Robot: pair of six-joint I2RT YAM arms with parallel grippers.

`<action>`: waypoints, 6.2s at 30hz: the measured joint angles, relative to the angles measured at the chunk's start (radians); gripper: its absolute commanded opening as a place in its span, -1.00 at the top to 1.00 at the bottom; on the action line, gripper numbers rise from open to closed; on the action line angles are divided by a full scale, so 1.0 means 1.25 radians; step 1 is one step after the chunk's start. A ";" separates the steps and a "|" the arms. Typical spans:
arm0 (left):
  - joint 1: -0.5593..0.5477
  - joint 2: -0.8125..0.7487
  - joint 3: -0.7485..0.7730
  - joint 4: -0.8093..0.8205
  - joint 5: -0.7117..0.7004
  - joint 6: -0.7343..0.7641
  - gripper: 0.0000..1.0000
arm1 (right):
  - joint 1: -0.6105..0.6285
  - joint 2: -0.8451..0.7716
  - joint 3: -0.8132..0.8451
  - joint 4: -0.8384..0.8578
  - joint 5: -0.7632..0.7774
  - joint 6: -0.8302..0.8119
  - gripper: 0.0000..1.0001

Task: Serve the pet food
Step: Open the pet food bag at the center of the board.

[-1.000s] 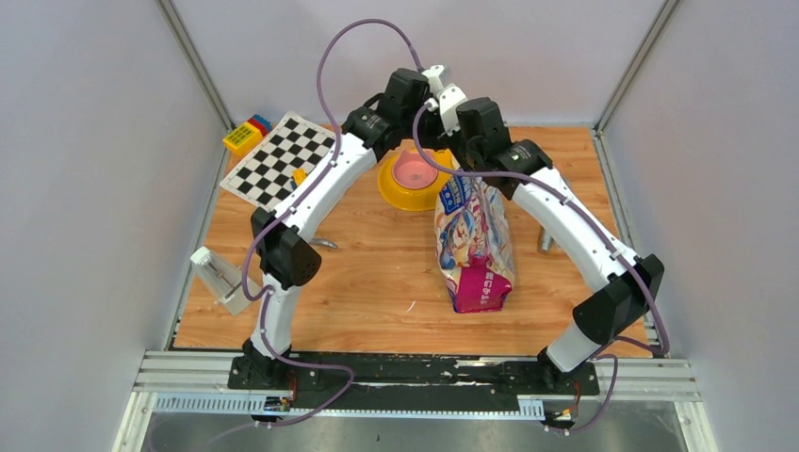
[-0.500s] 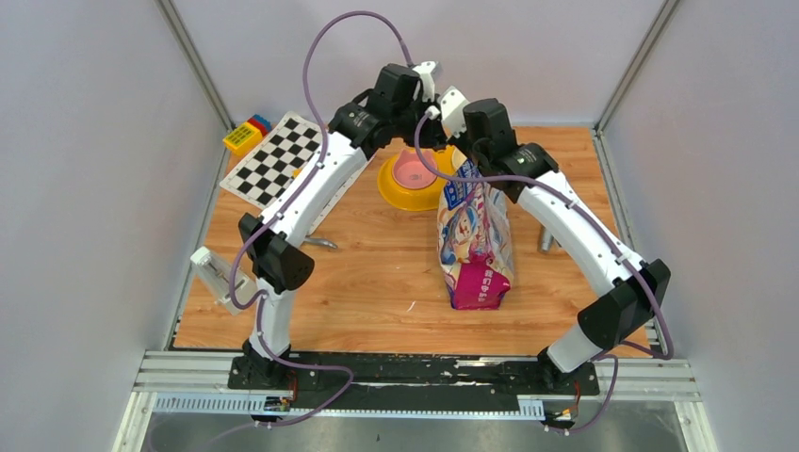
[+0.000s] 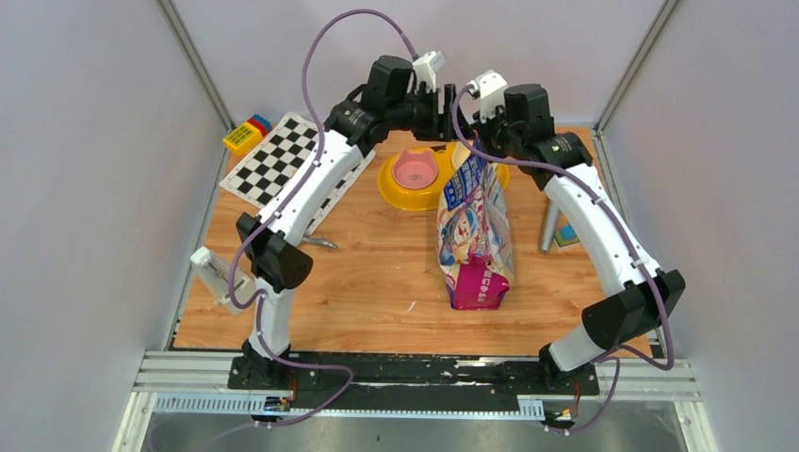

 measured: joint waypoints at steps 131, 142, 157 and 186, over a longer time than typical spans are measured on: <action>0.024 -0.029 -0.140 0.044 0.082 -0.038 -0.44 | 0.093 -0.109 -0.130 0.067 0.017 0.052 1.00; 0.025 -0.028 -0.135 0.050 0.096 -0.065 -0.47 | 0.090 -0.108 -0.130 0.067 0.036 0.057 1.00; 0.024 -0.005 -0.101 0.070 0.102 -0.094 -0.17 | 0.098 -0.142 -0.187 0.122 0.047 0.025 1.00; 0.030 -0.005 -0.150 0.096 0.144 -0.122 -0.44 | 0.099 -0.194 -0.263 0.197 0.022 0.005 1.00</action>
